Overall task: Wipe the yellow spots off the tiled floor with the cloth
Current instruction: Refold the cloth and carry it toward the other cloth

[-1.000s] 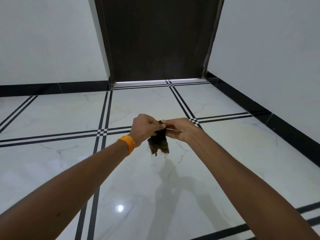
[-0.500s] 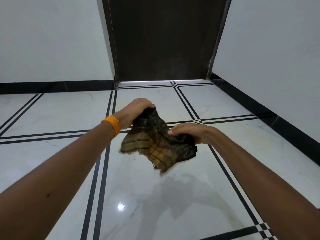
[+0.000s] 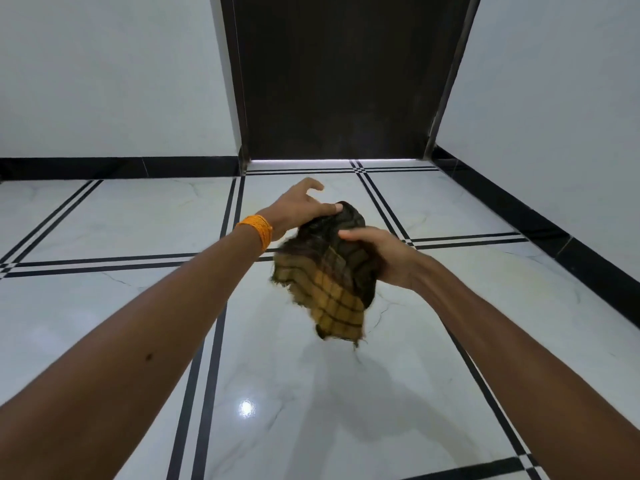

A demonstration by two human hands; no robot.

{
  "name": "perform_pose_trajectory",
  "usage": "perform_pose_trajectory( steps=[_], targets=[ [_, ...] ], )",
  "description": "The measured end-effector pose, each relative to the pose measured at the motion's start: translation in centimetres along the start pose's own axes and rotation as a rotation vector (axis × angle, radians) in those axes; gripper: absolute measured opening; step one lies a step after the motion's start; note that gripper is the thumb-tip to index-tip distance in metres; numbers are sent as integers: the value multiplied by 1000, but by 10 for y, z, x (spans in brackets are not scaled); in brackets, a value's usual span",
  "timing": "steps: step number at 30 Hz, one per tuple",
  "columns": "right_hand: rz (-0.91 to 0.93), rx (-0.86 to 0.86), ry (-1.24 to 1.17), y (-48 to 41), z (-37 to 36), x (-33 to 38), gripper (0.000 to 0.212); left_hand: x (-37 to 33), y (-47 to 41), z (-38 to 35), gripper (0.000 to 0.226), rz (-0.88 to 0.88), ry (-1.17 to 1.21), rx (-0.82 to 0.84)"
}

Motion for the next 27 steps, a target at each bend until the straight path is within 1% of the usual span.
perform_pose_trajectory(
  steps=[2,5,6,7,8,9,10,11,13,15,17,19,20,21,22,24,25,26,27],
  targets=[
    [-43,-65,-140,3,-1,7,33,20,9,-5,81,136,122,-47],
    [-41,-140,-273,9,-2,16,37,60,31,-13,88,391,352,-65],
    [-28,-146,-321,11,-1,18,37,72,40,-17,91,484,412,-26],
    [-8,-150,-356,13,-2,21,38,82,47,-21,96,544,467,53],
    [8,-151,-382,14,-2,22,38,89,52,-28,101,560,540,154],
    [19,-149,-393,14,-4,24,39,90,54,-35,102,541,628,224],
    [29,-147,-402,14,-5,26,40,88,53,-41,98,499,719,243],
    [39,-146,-409,13,-5,26,40,80,51,-48,90,447,811,222],
    [61,-128,-423,13,-6,28,43,62,40,-54,71,341,948,73],
    [85,-131,-429,15,-5,30,47,53,31,-49,53,248,990,-94],
    [97,-188,-404,19,-3,33,41,54,28,-37,41,173,932,-159],
    [95,-236,-350,26,2,36,28,61,26,-23,42,169,765,-151],
    [97,-242,-321,29,4,38,25,65,25,-19,44,190,682,-113],
    [103,-244,-297,31,6,41,23,67,25,-16,52,215,638,-64],
    [118,-237,-296,33,7,44,22,68,25,-16,67,263,668,-28],
    [159,-186,-351,37,6,50,23,71,26,-21,99,378,820,26],
    [178,-160,-383,37,4,53,24,70,27,-26,111,406,885,66],
    [188,-145,-408,36,2,55,25,67,28,-33,119,417,944,102],
    [188,-136,-427,34,0,56,26,63,30,-38,122,408,1014,125]
  ],
)
Point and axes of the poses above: each hand's wrist, its own y-axis away from the middle knuckle, its own z-axis out of the back of the hand, x = y × z, the point moved 1 cm from there along -y, towards the middle knuckle, and after that the axes turned 14 degrees about -z, right-handed, at the moved point
